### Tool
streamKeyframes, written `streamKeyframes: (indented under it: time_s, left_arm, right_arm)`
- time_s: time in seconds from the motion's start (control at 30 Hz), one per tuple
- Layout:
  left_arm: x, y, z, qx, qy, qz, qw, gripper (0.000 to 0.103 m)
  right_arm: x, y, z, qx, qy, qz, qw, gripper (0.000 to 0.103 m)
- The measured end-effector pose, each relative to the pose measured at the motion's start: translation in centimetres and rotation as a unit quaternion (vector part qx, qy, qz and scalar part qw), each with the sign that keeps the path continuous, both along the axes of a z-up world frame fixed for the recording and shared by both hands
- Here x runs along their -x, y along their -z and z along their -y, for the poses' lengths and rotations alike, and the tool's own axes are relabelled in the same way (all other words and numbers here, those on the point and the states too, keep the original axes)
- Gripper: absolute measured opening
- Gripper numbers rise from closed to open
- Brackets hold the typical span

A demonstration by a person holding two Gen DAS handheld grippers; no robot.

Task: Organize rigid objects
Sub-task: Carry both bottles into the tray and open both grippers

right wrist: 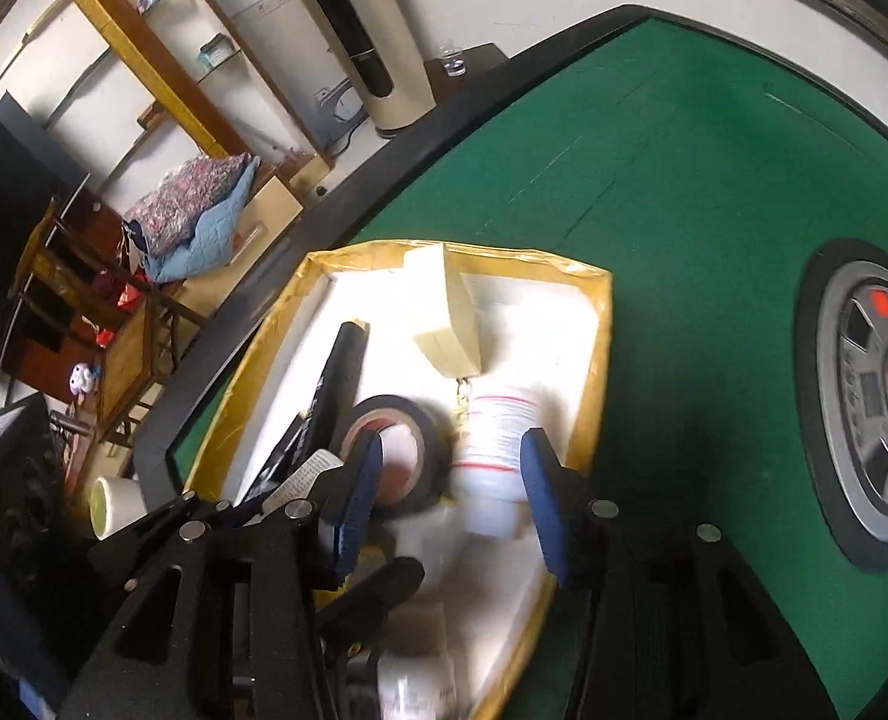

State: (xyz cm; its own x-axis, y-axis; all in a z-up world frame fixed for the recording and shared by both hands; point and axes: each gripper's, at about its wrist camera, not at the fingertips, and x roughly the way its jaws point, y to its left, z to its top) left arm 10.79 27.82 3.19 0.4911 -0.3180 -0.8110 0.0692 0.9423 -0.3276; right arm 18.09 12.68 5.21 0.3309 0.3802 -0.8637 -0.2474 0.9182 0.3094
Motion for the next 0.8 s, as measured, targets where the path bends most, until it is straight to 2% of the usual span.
streamKeyframes:
  time_s: [0.1, 0.17, 0.2, 0.27, 0.3, 0.33, 0.37, 0.4, 0.43, 0.5, 0.57, 0.63, 0.7, 0.8]
  left_arm:
    - [1.5, -0.8, -0.7, -0.001, -0.015, 0.015, 0.9998, 0.067]
    - [3.2, -1.4, -1.1, -0.012, -0.036, 0.033, 0.9988, 0.067]
    - [4.3, -1.7, -1.2, -0.016, -0.043, 0.039, 0.9982, 0.067]
    - [6.0, -2.4, -1.3, -0.022, -0.051, 0.050, 0.9972, 0.067]
    - [6.9, -2.8, -1.2, -0.031, -0.046, 0.062, 0.9965, 0.067]
    - [7.6, -3.1, -1.0, -0.041, -0.037, 0.071, 0.9959, 0.067]
    - [8.1, -3.3, -0.8, -0.054, -0.022, 0.075, 0.9955, 0.067]
    - [8.5, -3.3, -0.7, -0.067, -0.012, 0.071, 0.9952, 0.067]
    - [8.7, -3.4, -0.7, -0.076, -0.009, 0.070, 0.9946, 0.067]
    - [9.1, -3.7, -1.1, -0.080, -0.019, 0.080, 0.9934, 0.067]
    - [8.4, -3.6, -1.2, -0.093, -0.026, 0.060, 0.9935, 0.067]
    - [7.3, -3.4, -1.2, -0.115, -0.036, 0.020, 0.9925, 0.067]
    - [6.8, -3.2, -1.3, -0.120, -0.042, -0.014, 0.9918, 0.067]
    - [7.3, -3.8, -1.0, -0.146, -0.060, -0.011, 0.9874, 0.067]
  right_arm:
    - [0.5, -1.7, -0.1, 0.011, 0.012, 0.011, 1.000, 0.045]
    - [1.7, -3.3, 0.4, 0.010, 0.023, 0.039, 0.999, 0.045]
    - [2.5, -4.1, 0.4, 0.015, 0.024, 0.056, 0.998, 0.045]
    - [5.7, -5.9, 0.2, 0.035, 0.013, 0.119, 0.992, 0.049]
    - [7.3, -6.4, -0.1, 0.041, 0.001, 0.150, 0.988, 0.063]
    - [9.8, -6.7, -0.2, 0.039, -0.023, 0.183, 0.982, 0.082]
    - [11.3, -6.4, -0.3, 0.042, -0.031, 0.188, 0.981, 0.088]
    - [12.4, -6.0, -0.4, 0.062, -0.029, 0.180, 0.981, 0.089]
    - [13.6, -5.1, -0.4, 0.110, -0.001, 0.158, 0.981, 0.089]
    - [14.8, -4.3, 0.6, 0.125, 0.039, 0.139, 0.982, 0.088]
    - [14.6, -3.6, 1.9, 0.142, 0.076, 0.123, 0.979, 0.087]
    - [13.2, -3.5, 2.9, 0.128, 0.099, 0.105, 0.981, 0.087]
    - [12.4, -3.6, 3.3, 0.118, 0.110, 0.096, 0.982, 0.087]
    - [11.8, -3.0, 2.8, 0.104, 0.098, 0.092, 0.985, 0.087]
